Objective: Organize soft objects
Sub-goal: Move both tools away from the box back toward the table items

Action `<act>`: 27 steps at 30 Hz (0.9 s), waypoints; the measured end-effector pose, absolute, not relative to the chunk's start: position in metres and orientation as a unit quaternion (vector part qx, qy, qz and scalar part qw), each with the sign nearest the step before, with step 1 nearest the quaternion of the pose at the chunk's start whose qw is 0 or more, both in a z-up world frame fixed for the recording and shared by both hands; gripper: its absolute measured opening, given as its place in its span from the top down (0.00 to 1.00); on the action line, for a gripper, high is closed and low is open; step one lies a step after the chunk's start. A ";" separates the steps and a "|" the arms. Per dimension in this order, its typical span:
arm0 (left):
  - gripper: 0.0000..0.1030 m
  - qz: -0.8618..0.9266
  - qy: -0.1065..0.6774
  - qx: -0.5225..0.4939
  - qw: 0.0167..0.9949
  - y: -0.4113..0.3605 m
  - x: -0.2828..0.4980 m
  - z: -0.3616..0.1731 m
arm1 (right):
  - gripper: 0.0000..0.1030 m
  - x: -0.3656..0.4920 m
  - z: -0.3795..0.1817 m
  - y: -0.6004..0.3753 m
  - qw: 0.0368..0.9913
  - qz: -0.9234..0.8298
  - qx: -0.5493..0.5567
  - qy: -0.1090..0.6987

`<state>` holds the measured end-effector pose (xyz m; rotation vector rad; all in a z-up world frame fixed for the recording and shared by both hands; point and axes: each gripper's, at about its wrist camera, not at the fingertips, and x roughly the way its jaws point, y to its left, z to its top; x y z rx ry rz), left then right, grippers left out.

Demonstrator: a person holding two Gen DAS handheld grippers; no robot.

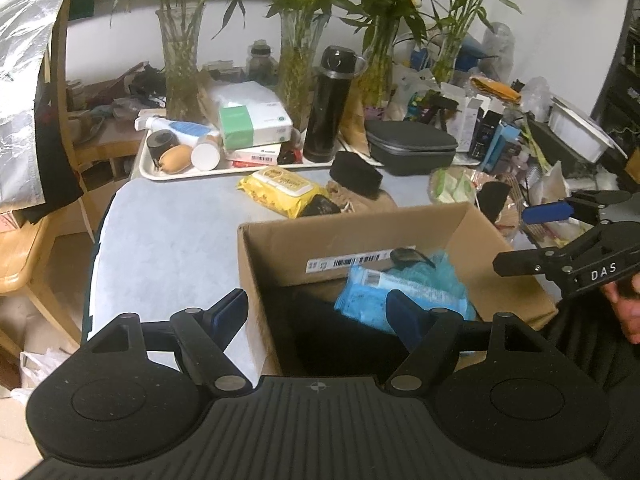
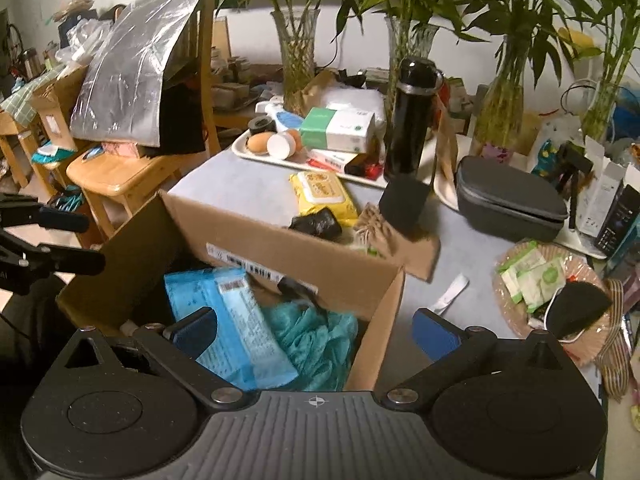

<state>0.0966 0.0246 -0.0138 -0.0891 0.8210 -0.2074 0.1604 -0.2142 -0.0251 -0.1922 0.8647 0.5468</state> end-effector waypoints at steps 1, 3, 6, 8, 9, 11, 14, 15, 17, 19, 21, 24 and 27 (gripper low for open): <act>0.27 -0.102 0.398 -0.046 0.911 0.024 0.099 -0.013 | 0.00 0.163 -0.024 -0.215 0.869 0.259 -0.089 0.413; 0.27 -0.104 0.398 -0.048 0.910 0.023 0.103 -0.013 | 0.00 0.168 -0.021 -0.215 0.872 0.251 -0.084 0.411; 0.27 -0.111 0.398 -0.045 0.910 0.019 0.111 -0.012 | 0.00 0.175 -0.012 -0.218 0.878 0.243 -0.080 0.404; 0.27 -0.120 0.394 -0.040 0.910 0.015 0.116 -0.008 | 0.00 0.182 -0.003 -0.222 0.883 0.235 -0.077 0.399; 0.27 -0.125 0.391 -0.038 0.911 0.013 0.118 -0.006 | 0.00 0.186 0.002 -0.225 0.885 0.232 -0.076 0.398; 0.27 -0.134 0.382 -0.040 0.914 0.011 0.123 0.000 | 0.00 0.196 0.011 -0.233 0.888 0.222 -0.067 0.398; 0.27 -0.142 0.371 -0.051 0.916 0.010 0.131 0.007 | 0.00 0.209 0.021 -0.247 0.895 0.209 -0.044 0.392; 0.27 -0.141 0.368 -0.053 0.918 0.009 0.134 0.010 | 0.00 0.212 0.024 -0.250 0.897 0.208 -0.039 0.389; 0.27 -0.141 0.360 -0.054 0.921 0.008 0.138 0.013 | 0.00 0.219 0.028 -0.255 0.901 0.205 -0.041 0.380; 0.27 -0.135 0.356 -0.052 0.923 0.007 0.143 0.016 | 0.00 0.226 0.031 -0.258 0.906 0.196 -0.049 0.373; 0.27 -0.135 0.350 -0.051 0.926 0.007 0.147 0.019 | 0.00 0.232 0.031 -0.260 0.909 0.191 -0.051 0.368; 0.27 -0.129 0.343 -0.049 0.929 0.010 0.154 0.021 | 0.00 0.241 0.026 -0.265 0.914 0.176 -0.043 0.363; 0.27 -0.119 0.340 -0.052 0.931 0.017 0.158 0.021 | 0.00 0.248 0.017 -0.270 0.917 0.166 -0.035 0.360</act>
